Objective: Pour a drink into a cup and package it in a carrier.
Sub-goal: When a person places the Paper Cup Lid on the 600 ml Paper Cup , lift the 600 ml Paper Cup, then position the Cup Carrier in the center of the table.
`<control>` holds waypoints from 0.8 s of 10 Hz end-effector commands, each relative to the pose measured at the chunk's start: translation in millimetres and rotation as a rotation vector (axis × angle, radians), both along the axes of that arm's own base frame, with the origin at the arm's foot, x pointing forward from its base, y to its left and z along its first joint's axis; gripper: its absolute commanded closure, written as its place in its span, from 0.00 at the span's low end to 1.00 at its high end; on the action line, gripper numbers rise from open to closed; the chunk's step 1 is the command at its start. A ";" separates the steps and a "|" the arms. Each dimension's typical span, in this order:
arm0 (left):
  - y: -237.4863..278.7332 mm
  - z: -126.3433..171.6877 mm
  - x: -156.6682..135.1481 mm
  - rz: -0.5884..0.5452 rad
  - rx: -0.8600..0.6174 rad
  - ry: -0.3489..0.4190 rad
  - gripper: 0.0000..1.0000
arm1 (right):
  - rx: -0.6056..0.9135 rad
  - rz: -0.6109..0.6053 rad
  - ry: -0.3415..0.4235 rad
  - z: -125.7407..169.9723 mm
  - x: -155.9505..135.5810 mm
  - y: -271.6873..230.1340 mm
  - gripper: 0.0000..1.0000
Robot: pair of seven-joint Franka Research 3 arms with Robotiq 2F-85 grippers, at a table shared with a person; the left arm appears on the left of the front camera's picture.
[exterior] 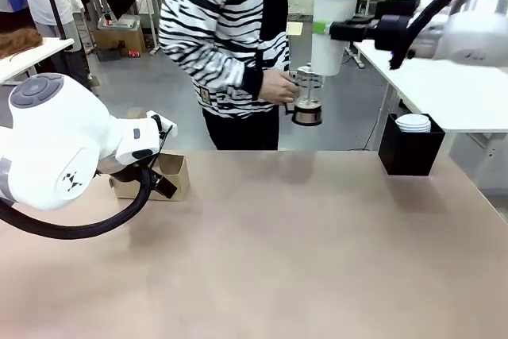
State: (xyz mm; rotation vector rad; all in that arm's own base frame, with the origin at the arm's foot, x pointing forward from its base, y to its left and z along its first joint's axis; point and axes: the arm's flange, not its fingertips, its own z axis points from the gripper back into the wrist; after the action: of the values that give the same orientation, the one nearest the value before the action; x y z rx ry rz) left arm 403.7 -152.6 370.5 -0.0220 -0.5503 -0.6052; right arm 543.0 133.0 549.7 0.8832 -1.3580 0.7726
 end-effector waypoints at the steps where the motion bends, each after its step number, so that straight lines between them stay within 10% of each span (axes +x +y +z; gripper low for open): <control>1: 0.9 0.0 -0.1 0.001 -0.003 0.001 0.00 | 0.030 0.064 0.018 9.8 -24.8 -9.8 0.20; 8: 0.9 0.0 -0.1 0.001 -0.003 0.001 0.00 | 0.019 0.038 -0.019 20.2 -25.7 -7.5 0.20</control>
State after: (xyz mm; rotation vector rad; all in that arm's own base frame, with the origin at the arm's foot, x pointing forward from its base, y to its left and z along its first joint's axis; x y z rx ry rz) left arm 403.7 -152.6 370.5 -0.0220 -0.5503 -0.6052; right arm 513.8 123.5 564.3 0.9343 -1.3615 0.8067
